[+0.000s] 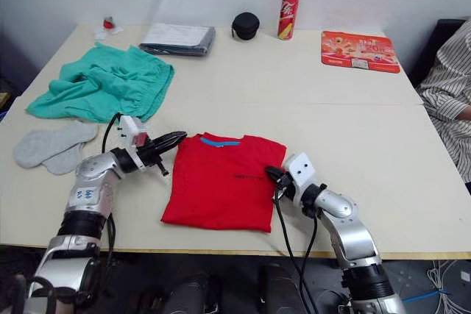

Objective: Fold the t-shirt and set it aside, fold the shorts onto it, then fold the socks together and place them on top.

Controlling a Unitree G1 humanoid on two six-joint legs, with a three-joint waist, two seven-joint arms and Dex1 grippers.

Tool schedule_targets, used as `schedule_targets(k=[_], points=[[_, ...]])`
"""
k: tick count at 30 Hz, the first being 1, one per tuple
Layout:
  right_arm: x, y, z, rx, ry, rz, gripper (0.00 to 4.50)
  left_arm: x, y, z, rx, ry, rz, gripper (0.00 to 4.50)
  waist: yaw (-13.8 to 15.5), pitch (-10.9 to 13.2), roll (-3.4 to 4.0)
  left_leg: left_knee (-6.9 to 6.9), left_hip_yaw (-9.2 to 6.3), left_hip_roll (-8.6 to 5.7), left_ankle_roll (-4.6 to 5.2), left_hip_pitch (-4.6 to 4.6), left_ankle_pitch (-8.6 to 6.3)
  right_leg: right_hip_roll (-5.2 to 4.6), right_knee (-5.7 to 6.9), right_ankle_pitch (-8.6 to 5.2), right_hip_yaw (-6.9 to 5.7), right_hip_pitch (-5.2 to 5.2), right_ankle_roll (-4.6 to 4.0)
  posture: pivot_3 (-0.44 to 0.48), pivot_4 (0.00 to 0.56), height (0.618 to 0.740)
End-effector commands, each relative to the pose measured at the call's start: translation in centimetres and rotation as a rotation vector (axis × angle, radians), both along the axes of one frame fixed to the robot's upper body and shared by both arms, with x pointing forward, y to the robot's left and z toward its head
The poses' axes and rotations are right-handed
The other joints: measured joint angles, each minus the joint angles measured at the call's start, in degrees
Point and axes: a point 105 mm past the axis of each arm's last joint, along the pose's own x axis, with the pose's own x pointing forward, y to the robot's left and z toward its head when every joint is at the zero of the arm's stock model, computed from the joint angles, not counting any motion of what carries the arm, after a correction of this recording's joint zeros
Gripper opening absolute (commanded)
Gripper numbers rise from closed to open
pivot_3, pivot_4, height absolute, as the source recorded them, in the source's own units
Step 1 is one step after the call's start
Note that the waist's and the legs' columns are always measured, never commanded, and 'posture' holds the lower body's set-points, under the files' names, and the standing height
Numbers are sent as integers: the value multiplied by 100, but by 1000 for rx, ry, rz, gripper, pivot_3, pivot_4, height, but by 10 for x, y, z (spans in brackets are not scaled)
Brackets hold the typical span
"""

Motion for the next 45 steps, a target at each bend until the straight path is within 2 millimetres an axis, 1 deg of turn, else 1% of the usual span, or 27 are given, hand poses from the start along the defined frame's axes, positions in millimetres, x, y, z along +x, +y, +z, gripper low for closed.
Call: schedule_targets(k=[1, 3, 5, 7, 9, 11, 14, 15, 17, 20, 24, 26, 28, 29, 31, 33, 34, 37, 39, 41, 44, 45], points=[[1, 25, 29, 43, -80, 81, 23, -25, -20, -9, 120, 1, -140, 0, -3, 0, 0, 0, 0, 1, 1, 0, 0, 0, 0, 0, 0, 0, 0, 0, 150, 740], [8, 35, 27, 24, -88, 80, 23, -26, -23, -22, 148, 20, -112, 0, -7, 0, 0, 0, -1, 0, 2, 1, -1, 0, 1, 0, 0, 0, 0, 0, 150, 740], [17, 42, 19, -19, -94, 73, 23, -26, -25, -30, 162, 37, -82, 0, -8, 0, 0, 0, -2, 2, 3, 2, -1, 1, 2, 0, 0, -1, -1, 0, 150, 740], [32, 40, 12, -13, -81, 9, 23, -28, -27, -40, 163, 65, -68, 0, -8, 0, 0, -6, -2, 2, 3, 1, -1, 1, 1, 0, -1, -2, -1, 0, 150, 740], [43, 31, 7, -14, -86, -53, 23, -32, -25, -51, 185, 91, -52, 0, -2, 0, 0, -10, -1, 0, 2, -2, 0, 0, -1, 0, -1, -6, -1, 0, 150, 740], [51, 17, 4, 3, -82, -130, 23, -36, -19, -60, 205, 117, -41, 0, -10, -1, 1, -10, 0, -1, 4, -2, -1, -2, -5, 0, -1, -5, -1, 0, 150, 740], [55, -9, 0, 28, -70, -224, 23, -43, -8, -68, 223, 148, -30, 0, -15, -1, 0, -10, 2, -1, 6, 3, -3, -3, -7, 0, 1, 0, 0, 0, 150, 740], [54, -15, 0, 33, -68, -235, 23, -45, -5, -69, 228, 148, -28, 0, -21, -2, 1, -13, 1, 0, 6, 6, -3, -3, -7, 0, 1, 2, 0, 0, 150, 740], [46, -25, 6, 88, -73, -237, 23, -47, -3, -61, 186, 128, -39, 0, -26, -2, 3, -31, 3, -1, 4, 18, -1, -3, -12, 0, 4, 6, -1, 0, 150, 740], [24, -20, 23, 151, -102, -126, 23, -51, -6, -37, 79, 68, -83, 0, -32, -2, 5, -60, 2, 1, -3, 21, 7, 0, -22, -1, 3, 2, -2, 0, 150, 740], [-3, -16, 36, 171, -96, -17, 23, -62, -14, -11, 18, 22, -167, 0, -24, 1, 8, -65, -1, 2, -2, 13, 9, 2, -23, -2, 1, -5, -3, 0, 150, 740], [-24, -17, 48, 177, -105, 69, 23, -70, -19, 2, 1, 20, -222, 0, -10, 1, 8, -64, -2, 1, 0, 15, 8, 1, -27, -1, 1, -1, -3, 0, 150, 740], [-44, -15, 52, 136, -91, 160, 23, -79, -24, 7, 5, 32, -270, 0, -2, 1, 8, -68, -3, 1, 0, 13, 7, 0, -35, -1, 1, 0, -3, 0, 150, 740], [-50, -12, 49, 100, -82, 192, 23, -82, -28, 5, 15, 43, -284, 0, 4, 1, 8, -71, -4, 0, 0, 16, 7, 1, -42, -1, -1, 6, -3, 0, 150, 740], [-56, -6, 40, 54, -48, 227, 23, -84, -35, -5, 35, 63, -284, 0, -5, 1, 8, -69, -4, -1, 14, 18, -1, 1, -49, -1, -1, 9, -1, 0, 150, 740], [-56, 2, 31, 24, -37, 237, 23, -85, -40, -15, 65, 71, -281, 0, -6, 0, 8, -67, -4, -1, 16, 19, -1, 2, -48, 0, 0, 10, 0, 0, 150, 740], [-57, 9, 24, 8, -36, 251, 23, -85, -42, -24, 105, 73, -280, 0, -3, 1, 7, -67, -3, -2, 17, 20, -2, 1, -47, 1, 0, 10, 0, 0, 150, 740], [-51, 22, 2, -24, -27, 234, 23, -88, -39, -44, 180, 86, -268, 0, -5, 1, 7, -70, -4, 1, 15, 15, -1, 7, -46, 0, -1, 1, -1, 0, 150, 740], [-45, 20, -10, -53, -18, 202, 23, -89, -34, -52, 171, 107, -239, 0, -2, 1, 7, -71, -2, 1, 11, 14, 1, 7, -45, 0, -1, 0, -2, 0, 150, 740], [-39, 9, -15, -45, -12, 148, 23, -93, -28, -56, 173, 117, -233, 0, 2, 1, 7, -68, -2, -1, 12, 13, 1, 3, -47, 0, -1, 0, -2, 0, 150, 740], [-37, -11, -14, -42, -17, 114, 23, -98, -21, -58, 173, 117, -230, 0, 18, 1, 7, -66, -2, -4, 14, 11, -1, -5, -53, 0, 0, 2, -1, 0, 150, 740], [-44, -14, -4, 39, 0, 145, 23, -99, -18, -55, 153, 115, -229, 0, 22, 1, 7, -65, -3, -5, 18, 11, -3, -7, -55, 0, -1, 4, -1, 0, 150, 740]])
